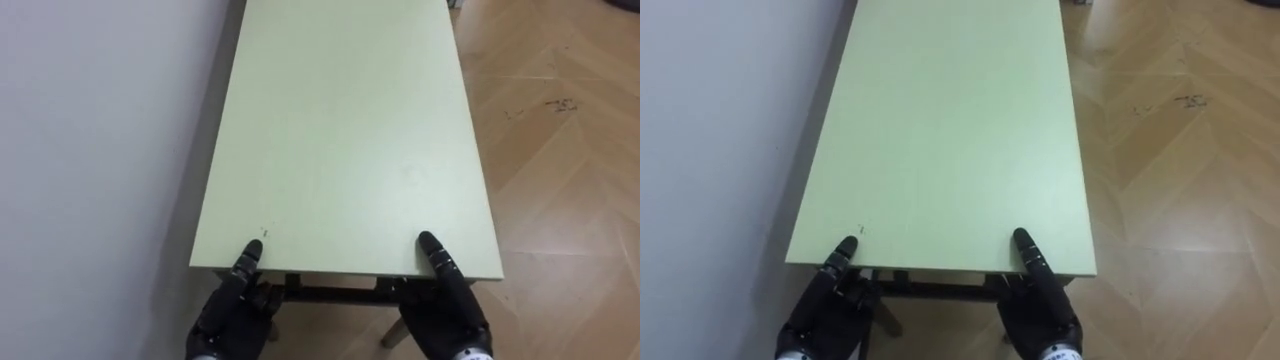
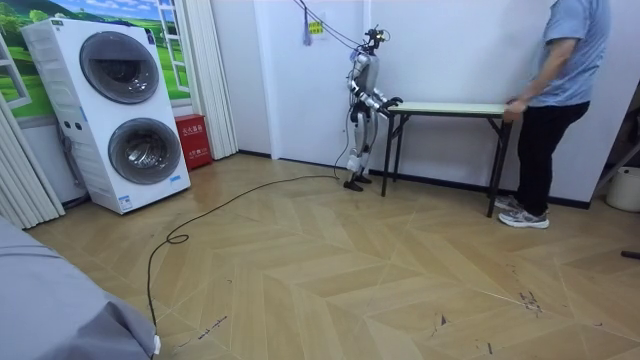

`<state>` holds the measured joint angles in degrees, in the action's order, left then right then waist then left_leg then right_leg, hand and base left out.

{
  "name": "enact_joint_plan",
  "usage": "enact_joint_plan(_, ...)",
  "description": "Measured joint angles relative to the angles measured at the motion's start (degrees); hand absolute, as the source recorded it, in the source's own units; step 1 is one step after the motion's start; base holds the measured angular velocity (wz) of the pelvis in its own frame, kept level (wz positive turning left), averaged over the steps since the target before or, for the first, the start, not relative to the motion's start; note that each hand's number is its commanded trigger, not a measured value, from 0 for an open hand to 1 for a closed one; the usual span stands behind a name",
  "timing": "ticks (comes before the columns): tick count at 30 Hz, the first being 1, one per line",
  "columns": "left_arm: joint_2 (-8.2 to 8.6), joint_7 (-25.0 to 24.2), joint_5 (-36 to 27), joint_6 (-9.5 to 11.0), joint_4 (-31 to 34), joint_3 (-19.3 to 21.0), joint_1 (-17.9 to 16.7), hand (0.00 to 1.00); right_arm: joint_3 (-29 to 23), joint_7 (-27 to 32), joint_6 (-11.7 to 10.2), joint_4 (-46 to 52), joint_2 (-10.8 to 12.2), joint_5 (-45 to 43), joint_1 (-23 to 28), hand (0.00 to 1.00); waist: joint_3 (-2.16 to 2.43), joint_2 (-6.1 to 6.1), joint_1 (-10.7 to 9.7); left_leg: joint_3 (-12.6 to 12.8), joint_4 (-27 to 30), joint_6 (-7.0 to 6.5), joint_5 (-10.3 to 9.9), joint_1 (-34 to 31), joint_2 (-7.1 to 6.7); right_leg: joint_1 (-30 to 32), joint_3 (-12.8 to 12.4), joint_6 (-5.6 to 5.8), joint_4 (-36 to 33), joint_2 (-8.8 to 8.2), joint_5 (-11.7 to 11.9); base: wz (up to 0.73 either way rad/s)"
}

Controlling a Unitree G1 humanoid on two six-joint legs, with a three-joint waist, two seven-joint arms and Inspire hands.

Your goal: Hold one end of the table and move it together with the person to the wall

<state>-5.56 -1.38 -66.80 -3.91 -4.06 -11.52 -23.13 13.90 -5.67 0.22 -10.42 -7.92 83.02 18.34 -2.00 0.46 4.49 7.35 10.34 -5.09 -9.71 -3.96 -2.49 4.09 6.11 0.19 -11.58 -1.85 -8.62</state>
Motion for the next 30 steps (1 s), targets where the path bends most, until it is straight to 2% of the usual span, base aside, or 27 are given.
enact_joint_plan(1, 0.0, 0.0, 0.0, 0.0, -0.1, 0.0, 0.0, 0.45, 0.0, 0.0, 0.0, -0.1, 0.0, 0.0, -0.1, 0.57, -0.01, 0.01, 0.0, 0.0, -0.1, 0.0, 0.0, 0.1, 0.02, 0.0, 0.0, 0.0, -0.1, 0.02, 0.0, 0.0)
enact_joint_plan(2, 0.0, 0.0, 0.2, 0.1, -0.4, 0.0, 0.2, 0.08, 0.0, 0.0, -0.2, -0.2, 0.2, 0.0, -0.1, 0.15, -0.01, 0.02, 0.0, 0.0, -0.1, -0.02, 0.0, 0.1, 0.02, 0.0, 0.1, 0.0, -0.1, 0.02, 0.0, 0.0)
enact_joint_plan(3, -0.02, -0.1, 0.2, 0.1, -0.6, 0.0, 0.3, 0.0, 0.0, 0.0, -0.2, -0.2, 0.2, 0.0, -0.1, 0.0, -0.01, 0.03, 0.0, 0.1, -0.1, -0.02, 0.0, 0.1, 0.02, 0.0, 0.2, 0.0, -0.1, 0.02, 0.0, 0.0)
enact_joint_plan(4, -0.04, -0.5, 0.3, 0.2, -0.9, 0.0, 0.3, 0.0, 0.0, -0.3, -0.2, -0.6, 0.2, 0.0, -0.2, 0.0, 0.01, 0.07, 0.0, 0.1, -0.1, -0.02, 0.0, 0.2, 0.01, -0.1, 0.1, 0.0, -0.1, 0.02, 0.0, 0.0)
enact_joint_plan(6, -0.13, -1.2, 4.3, 0.6, -2.3, -0.2, 0.9, 0.0, 0.3, -1.9, -0.7, -2.0, 0.3, -1.6, -0.3, 0.0, 0.08, 0.19, 0.1, 0.1, -0.2, -0.02, 0.0, 0.6, 0.03, -0.4, 0.3, 0.0, -0.1, 0.01, 0.0, -0.02)
enact_joint_plan(8, -0.79, -2.3, 10.5, 1.6, -3.4, -0.2, 1.8, 0.0, 0.8, -4.6, -0.9, -2.7, -0.5, -6.3, -0.3, 0.0, 0.35, 0.63, -0.1, 0.4, -0.3, -0.02, 0.0, 0.8, 0.05, -0.6, 0.3, 0.01, -0.1, 0.0, 0.0, -0.06)
enact_joint_plan(10, -1.03, -3.3, 13.9, 1.8, -4.7, -0.4, 2.5, 0.0, 0.8, -6.0, -1.0, -2.8, -1.4, -9.6, -0.3, 0.0, 0.52, 0.9, 0.0, 0.4, -0.7, -0.02, 0.0, 1.6, 0.07, -1.1, 0.3, 0.01, -0.1, 0.02, 0.0, -0.05)
enact_joint_plan(14, -1.01, -4.4, 18.1, 1.9, -4.9, -0.4, 3.2, 0.0, 0.8, -7.9, -1.0, -4.0, -1.6, -13.3, -0.2, 0.0, 0.66, 0.97, 0.1, 0.6, -1.2, -0.01, 0.0, 3.5, 0.24, -2.6, -0.1, 0.0, -0.1, 0.24, 0.0, -0.06)
enact_joint_plan(17, -1.02, -5.7, 20.1, 2.3, -5.7, -0.2, 4.0, 0.0, 0.8, -10.5, -0.9, -4.6, -1.8, -14.8, -0.1, 0.0, 0.88, 0.76, 0.1, 1.1, -1.2, 0.01, 0.0, 4.0, 0.4, -3.0, 0.0, -0.09, -0.1, 0.33, 0.1, -0.09)
enact_joint_plan(24, -1.1, -6.7, 20.2, 2.6, -10.6, -0.4, 4.3, 0.0, 0.7, -16.7, -0.9, -8.0, -1.8, -16.3, 0.1, 0.0, 1.43, 0.08, -0.2, 1.9, -1.2, 0.12, -0.1, 5.3, 0.71, -4.0, 0.2, -0.37, 0.0, 0.51, 0.2, -0.05)
enact_joint_plan(26, -1.64, -7.3, 20.2, 3.1, -11.8, -0.6, 4.4, 0.0, 0.8, -18.4, -0.9, -9.2, -1.8, -16.4, 0.3, 0.0, 1.59, 0.03, -0.1, 1.9, -1.2, 0.17, -0.1, 5.6, 0.74, -4.3, 0.6, -0.39, 0.0, 0.48, 0.2, 0.0)
enact_joint_plan(30, -2.07, -7.3, 20.3, 4.0, -14.9, -0.7, 4.4, 0.0, 0.8, -18.9, -0.9, -10.0, -1.8, -16.6, 0.5, 0.0, 1.6, 0.06, -0.5, 1.9, -1.1, 0.19, -0.2, 5.6, 0.76, -4.3, 0.6, -0.49, 0.0, 0.49, 0.3, 0.0)
